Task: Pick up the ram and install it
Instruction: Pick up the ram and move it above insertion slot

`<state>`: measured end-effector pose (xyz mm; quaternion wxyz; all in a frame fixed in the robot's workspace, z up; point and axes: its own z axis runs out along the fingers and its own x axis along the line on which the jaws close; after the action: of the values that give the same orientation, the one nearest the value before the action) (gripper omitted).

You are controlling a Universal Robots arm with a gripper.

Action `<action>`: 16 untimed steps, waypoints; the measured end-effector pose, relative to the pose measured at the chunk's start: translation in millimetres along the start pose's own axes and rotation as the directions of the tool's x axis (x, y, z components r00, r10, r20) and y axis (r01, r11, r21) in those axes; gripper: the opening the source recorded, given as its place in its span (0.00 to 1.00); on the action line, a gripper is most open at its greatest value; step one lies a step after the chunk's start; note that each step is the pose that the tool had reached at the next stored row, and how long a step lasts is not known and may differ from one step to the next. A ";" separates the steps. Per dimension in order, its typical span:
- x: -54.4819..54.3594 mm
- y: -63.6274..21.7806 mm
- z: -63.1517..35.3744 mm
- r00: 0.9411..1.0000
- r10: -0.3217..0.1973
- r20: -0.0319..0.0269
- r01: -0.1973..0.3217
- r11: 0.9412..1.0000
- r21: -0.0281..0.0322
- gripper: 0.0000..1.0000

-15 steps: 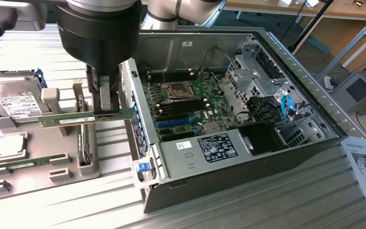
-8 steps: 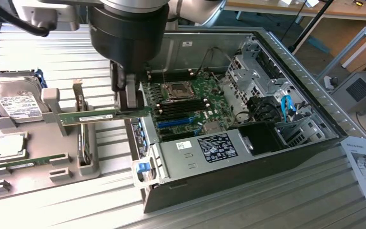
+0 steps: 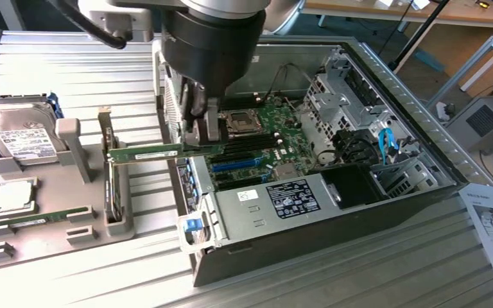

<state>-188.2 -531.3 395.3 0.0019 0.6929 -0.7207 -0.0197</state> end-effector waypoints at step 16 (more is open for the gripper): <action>-2.0 -51.9 -1.5 1.000 0.000 0.000 0.000 1.000 -0.001 0.12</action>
<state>-136.2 -531.4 395.3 0.0022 0.6930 -0.7207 -0.0201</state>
